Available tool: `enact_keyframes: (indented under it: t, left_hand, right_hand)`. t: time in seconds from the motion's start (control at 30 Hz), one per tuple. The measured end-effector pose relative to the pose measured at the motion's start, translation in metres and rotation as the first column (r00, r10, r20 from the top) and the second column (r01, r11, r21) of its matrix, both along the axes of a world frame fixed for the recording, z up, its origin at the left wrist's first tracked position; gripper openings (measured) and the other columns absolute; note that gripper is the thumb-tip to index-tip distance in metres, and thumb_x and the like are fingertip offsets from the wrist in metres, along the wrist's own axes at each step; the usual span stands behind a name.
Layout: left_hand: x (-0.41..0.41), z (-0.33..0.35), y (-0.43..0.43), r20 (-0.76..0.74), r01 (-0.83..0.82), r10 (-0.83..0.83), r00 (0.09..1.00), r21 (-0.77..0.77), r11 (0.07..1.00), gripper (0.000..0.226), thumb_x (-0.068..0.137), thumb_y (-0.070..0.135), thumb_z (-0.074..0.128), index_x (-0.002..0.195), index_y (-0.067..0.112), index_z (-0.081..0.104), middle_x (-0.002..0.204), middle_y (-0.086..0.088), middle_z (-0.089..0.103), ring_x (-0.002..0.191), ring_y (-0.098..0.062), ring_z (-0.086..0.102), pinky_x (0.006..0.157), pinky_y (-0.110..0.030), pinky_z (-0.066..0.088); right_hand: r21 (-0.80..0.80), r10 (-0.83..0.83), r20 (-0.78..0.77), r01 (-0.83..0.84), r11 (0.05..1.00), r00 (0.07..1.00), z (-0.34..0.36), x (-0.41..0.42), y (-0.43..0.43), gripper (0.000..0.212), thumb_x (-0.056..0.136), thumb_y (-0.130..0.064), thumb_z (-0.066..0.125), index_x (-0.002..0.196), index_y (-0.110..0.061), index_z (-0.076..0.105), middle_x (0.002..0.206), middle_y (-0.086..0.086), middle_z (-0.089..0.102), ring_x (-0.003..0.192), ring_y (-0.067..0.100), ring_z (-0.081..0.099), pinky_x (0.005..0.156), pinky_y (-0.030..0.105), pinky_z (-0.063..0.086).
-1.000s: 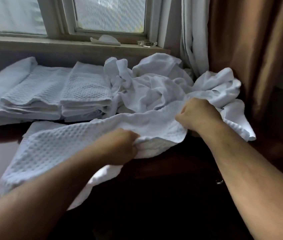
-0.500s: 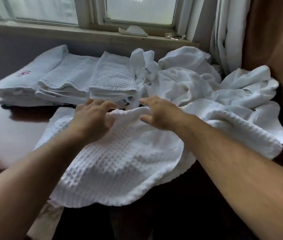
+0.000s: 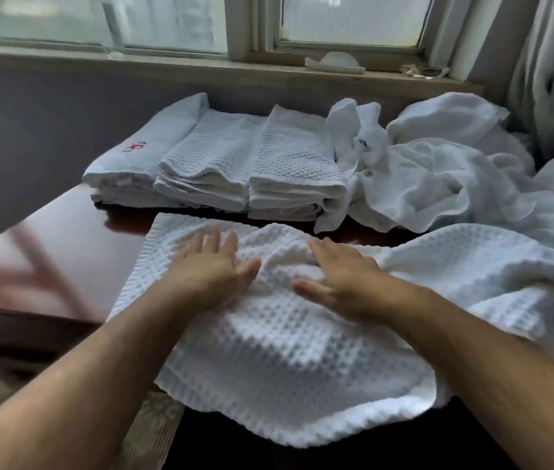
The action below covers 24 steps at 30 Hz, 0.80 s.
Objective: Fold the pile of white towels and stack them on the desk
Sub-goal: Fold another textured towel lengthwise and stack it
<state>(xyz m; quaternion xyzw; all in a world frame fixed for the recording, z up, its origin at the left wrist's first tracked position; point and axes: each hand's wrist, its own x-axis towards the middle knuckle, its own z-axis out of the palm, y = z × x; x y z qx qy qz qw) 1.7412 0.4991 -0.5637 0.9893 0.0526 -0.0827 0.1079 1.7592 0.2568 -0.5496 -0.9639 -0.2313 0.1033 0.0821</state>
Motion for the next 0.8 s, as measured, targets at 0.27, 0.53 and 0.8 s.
enact_keyframes:
  t: [0.27, 0.53, 0.8]
  left_hand:
    - [0.005, -0.001, -0.002, 0.215, -0.074, 0.041, 0.976, 0.146, 0.987, 0.068, 0.097, 0.067, 0.031, 0.150, 0.026, 0.036, 0.158, -0.011, 0.034, 0.144, -0.033, 0.031, 0.114, -0.054, 0.030]
    - [0.039, 0.028, 0.020, 0.084, 0.302, -0.307, 0.948, 0.070, 0.951, 0.089, 0.085, 0.048, 0.075, 0.158, 0.031, 0.027, 0.160, -0.001, 0.036, 0.147, -0.026, 0.029, 0.120, -0.042, 0.026]
    - [0.021, 0.026, 0.009, 0.710, 0.176, -0.370, 0.599, 0.334, 0.926, 0.021, 0.066, 0.014, 0.080, 0.075, 0.015, 0.061, 0.093, -0.011, 0.062, 0.088, -0.036, 0.059, 0.079, -0.045, 0.045]
  right_hand:
    - [0.087, -0.120, 0.107, 0.111, 0.990, 0.987, 0.038, 0.033, -0.016, 0.043, 0.096, -0.051, 0.059, 0.130, -0.026, 0.062, 0.132, 0.001, 0.064, 0.122, 0.025, 0.057, 0.100, 0.040, 0.047]
    - [-0.033, -0.083, 0.159, 0.090, 0.995, 0.984, 0.034, 0.041, -0.026, 0.046, 0.068, -0.057, 0.087, 0.085, -0.026, 0.056, 0.091, -0.009, 0.062, 0.080, 0.013, 0.057, 0.064, 0.032, 0.043]
    - [0.135, -0.034, 0.816, -0.134, 0.982, 0.576, 0.010, 0.014, -0.023, 0.029, 0.074, -0.023, 0.084, 0.080, -0.009, 0.058, 0.078, 0.014, 0.056, 0.073, 0.037, 0.058, 0.058, 0.042, 0.048]
